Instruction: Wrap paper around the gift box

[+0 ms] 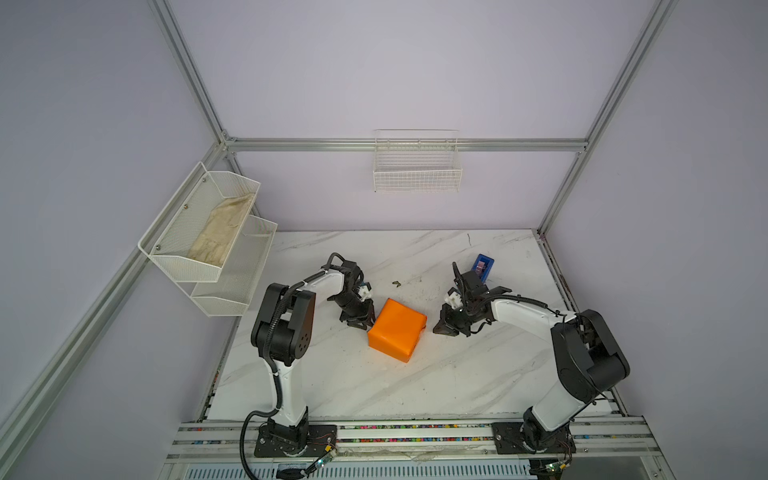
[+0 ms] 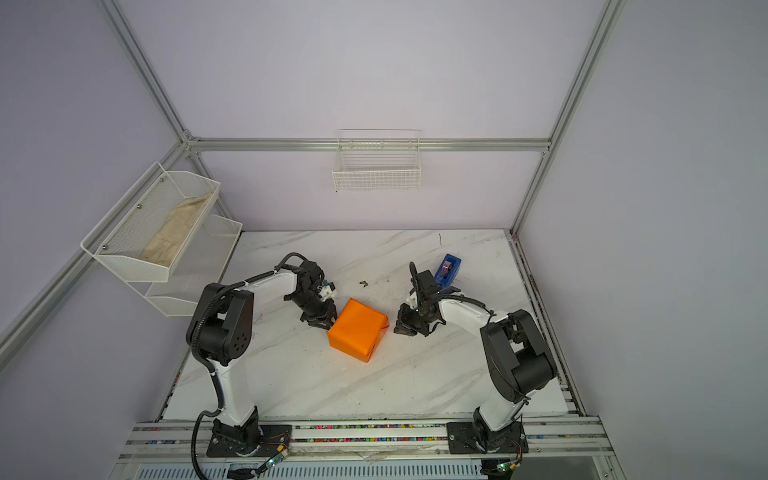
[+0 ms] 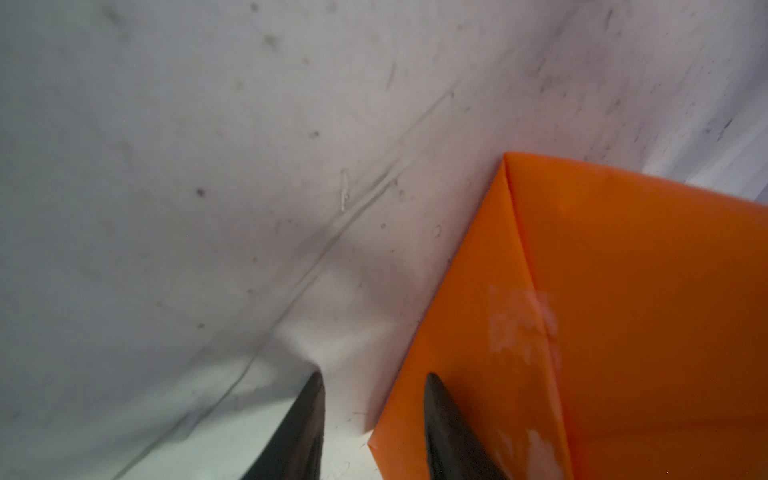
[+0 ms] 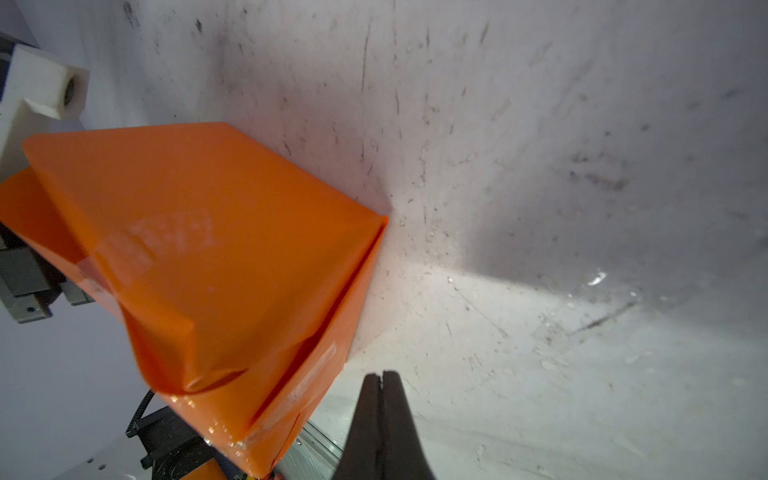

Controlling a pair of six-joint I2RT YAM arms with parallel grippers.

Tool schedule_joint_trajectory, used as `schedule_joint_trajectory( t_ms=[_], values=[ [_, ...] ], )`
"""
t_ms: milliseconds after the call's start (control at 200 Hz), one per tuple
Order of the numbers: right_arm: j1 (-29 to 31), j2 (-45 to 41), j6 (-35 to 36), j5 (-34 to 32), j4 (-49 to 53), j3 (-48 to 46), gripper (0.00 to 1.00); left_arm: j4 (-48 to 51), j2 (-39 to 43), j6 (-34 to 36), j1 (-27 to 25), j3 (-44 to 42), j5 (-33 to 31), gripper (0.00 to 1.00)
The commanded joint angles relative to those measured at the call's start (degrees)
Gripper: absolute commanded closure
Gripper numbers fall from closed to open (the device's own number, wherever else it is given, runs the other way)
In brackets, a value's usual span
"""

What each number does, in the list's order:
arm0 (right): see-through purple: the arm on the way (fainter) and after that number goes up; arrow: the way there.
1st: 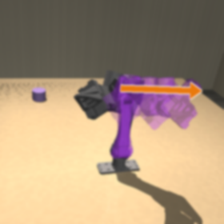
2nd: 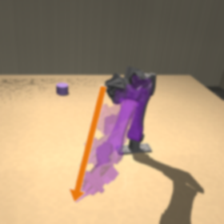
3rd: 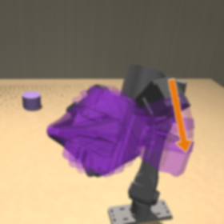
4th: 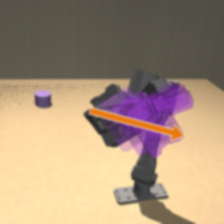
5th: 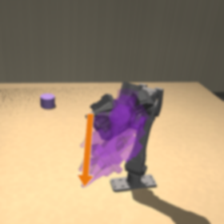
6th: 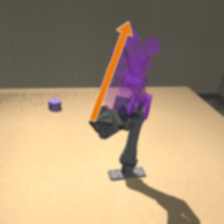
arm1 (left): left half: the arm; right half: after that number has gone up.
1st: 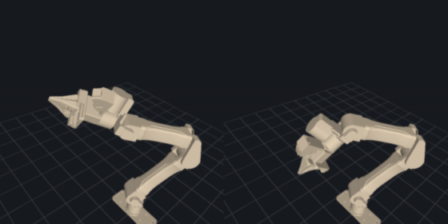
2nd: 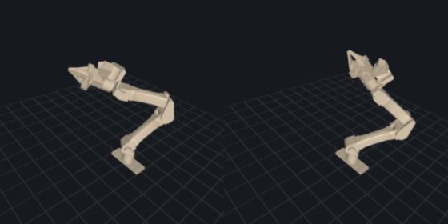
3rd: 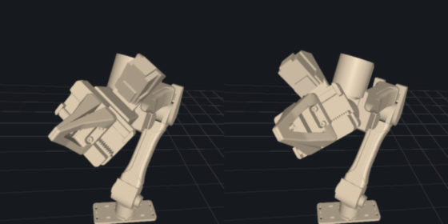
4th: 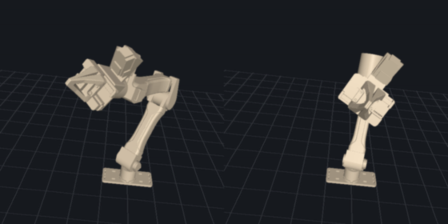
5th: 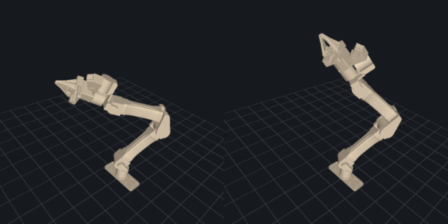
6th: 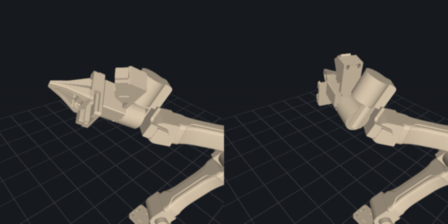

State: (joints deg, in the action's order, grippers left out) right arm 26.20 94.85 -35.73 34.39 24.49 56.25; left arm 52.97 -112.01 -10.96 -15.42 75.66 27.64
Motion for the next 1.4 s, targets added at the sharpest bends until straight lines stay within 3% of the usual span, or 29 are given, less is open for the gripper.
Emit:
schedule_joint_trajectory(
  t_ms=[0, 110, 330, 460, 630, 950, 1395],
  values=[
    [0.3, -1.4, -1.7, -0.6, -2.0, -0.8, 1.0, -1.7, 6.4, -0.9, 2.7, -2.8, -1.8, 0.61],
    [1.0, -5.0, -4.5, -0.4, -3.6, -2.5, 1.0, -1.9, 12.6, -2.8, 4.4, -4.2, -1.7, 0.59],
    [6.5, -11.3, -17.1, 1.3, -15.9, -9.3, 0.54, -3.0, 19.9, -2.4, 3.4, -5.6, 9.5, 0.5],
    [8.9, -10.5, -23.0, 1.6, -25.2, -12.4, 0.43, -3.8, 18.2, -2.3, 1.6, -6.8, 10.6, 0.48],
    [10.8, -7.2, -25.2, 0.3, -28.9, -11.9, 0.43, -5.2, 15.0, -2.4, 0.0, -8.0, 10.2, 0.51],
    [10.4, 0.4, -22.1, -3.2, -26.9, -3.5, 0.59, -7.6, 10.0, -3.3, 0.1, -3.1, 9.8, 0.54],
    [-1.4, 16.7, -9.9, -0.8, -20.4, 15.4, 0.64, -7.6, -2.6, -4.1, 1.2, 13.5, 7.8, 0.56]
  ],
)
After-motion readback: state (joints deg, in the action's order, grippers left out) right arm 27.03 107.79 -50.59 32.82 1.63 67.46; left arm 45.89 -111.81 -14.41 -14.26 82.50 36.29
